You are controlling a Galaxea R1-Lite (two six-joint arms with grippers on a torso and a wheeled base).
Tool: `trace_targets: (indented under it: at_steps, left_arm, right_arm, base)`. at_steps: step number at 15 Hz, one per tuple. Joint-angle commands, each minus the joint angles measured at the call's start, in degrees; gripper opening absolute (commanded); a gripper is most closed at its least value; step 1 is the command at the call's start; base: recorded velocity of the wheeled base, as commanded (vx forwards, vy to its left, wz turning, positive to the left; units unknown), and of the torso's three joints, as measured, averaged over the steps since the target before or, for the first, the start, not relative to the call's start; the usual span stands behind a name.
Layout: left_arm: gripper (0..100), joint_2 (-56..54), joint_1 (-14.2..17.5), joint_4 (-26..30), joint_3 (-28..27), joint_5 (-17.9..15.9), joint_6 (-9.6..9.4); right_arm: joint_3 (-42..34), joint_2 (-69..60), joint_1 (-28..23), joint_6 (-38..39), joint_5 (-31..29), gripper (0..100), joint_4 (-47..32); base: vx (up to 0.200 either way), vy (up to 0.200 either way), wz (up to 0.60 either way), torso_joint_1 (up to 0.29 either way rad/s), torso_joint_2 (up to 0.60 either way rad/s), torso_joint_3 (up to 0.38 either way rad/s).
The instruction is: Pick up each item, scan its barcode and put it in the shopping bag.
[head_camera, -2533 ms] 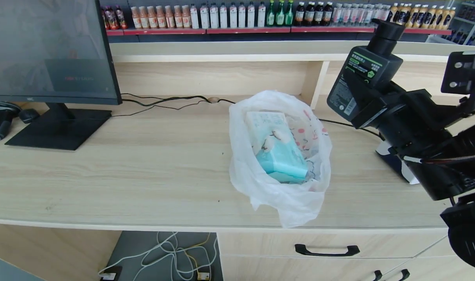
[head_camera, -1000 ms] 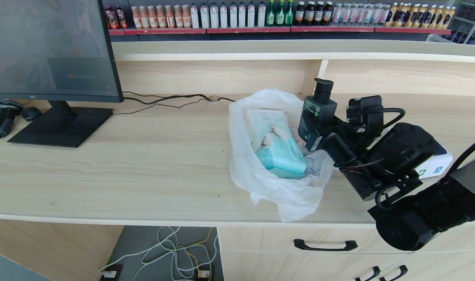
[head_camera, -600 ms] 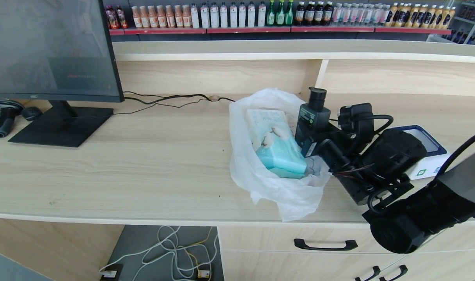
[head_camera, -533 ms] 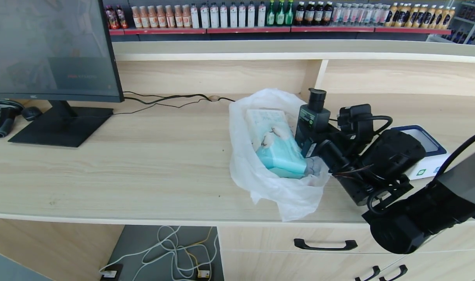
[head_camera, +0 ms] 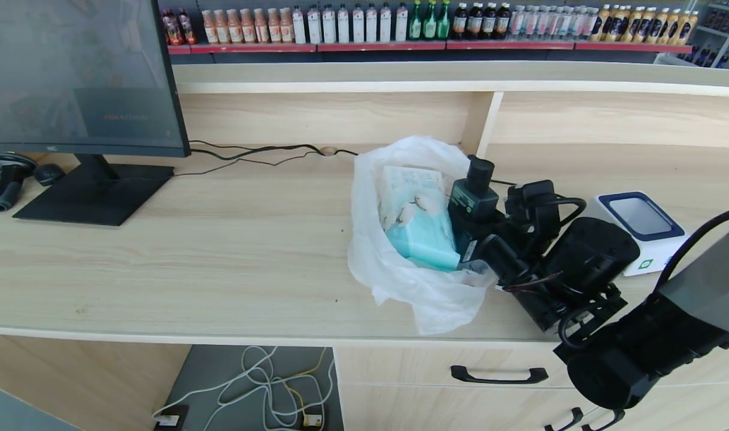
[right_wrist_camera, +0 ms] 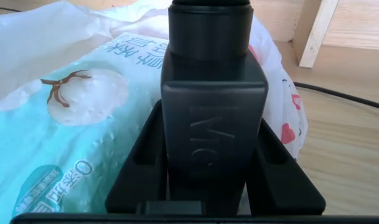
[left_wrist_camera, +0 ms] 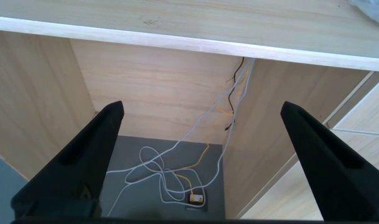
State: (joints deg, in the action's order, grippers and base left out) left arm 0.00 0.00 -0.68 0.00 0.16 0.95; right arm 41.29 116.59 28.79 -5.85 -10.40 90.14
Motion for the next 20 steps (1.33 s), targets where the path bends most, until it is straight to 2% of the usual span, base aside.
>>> trace_targets:
  at_steps: [1,7,9,11,12,20]
  left_arm:
    - [100,0.0,0.0,0.0,0.0,0.0,0.02]
    - [100,0.0,0.0,0.0,0.0,0.0,0.02]
    - [100,0.0,0.0,0.0,0.0,0.0,0.02]
    - [100,0.0,0.0,0.0,0.0,0.0,0.02]
    - [100,0.0,0.0,0.0,0.0,0.0,0.02]
    - [100,0.0,0.0,0.0,0.0,0.0,0.02]
  right_arm:
    - [-0.3,0.3,0.6,0.3,0.0,0,-0.1]
    - [-0.5,0.5,0.6,0.7,0.0,0,-0.1]
    - [-0.9,0.4,0.8,2.3,-3.9,0,-0.1]
    - [-1.9,0.4,1.1,4.1,-4.5,0,-0.1]
    - [-1.9,0.2,1.4,4.4,-4.5,100,-0.1]
    - [-1.0,-1.8,2.8,4.4,-4.8,100,-0.1]
  base:
    - [0.000,0.000,0.00,0.000,0.00,0.000]
    - [0.000,0.000,0.00,0.000,0.00,0.000]
    - [0.000,0.000,0.00,0.000,0.00,0.000]
    - [0.000,0.000,0.00,0.000,0.00,0.000]
    - [0.000,0.000,0.00,0.000,0.00,0.000]
    - [0.000,0.000,0.00,0.000,0.00,0.000]
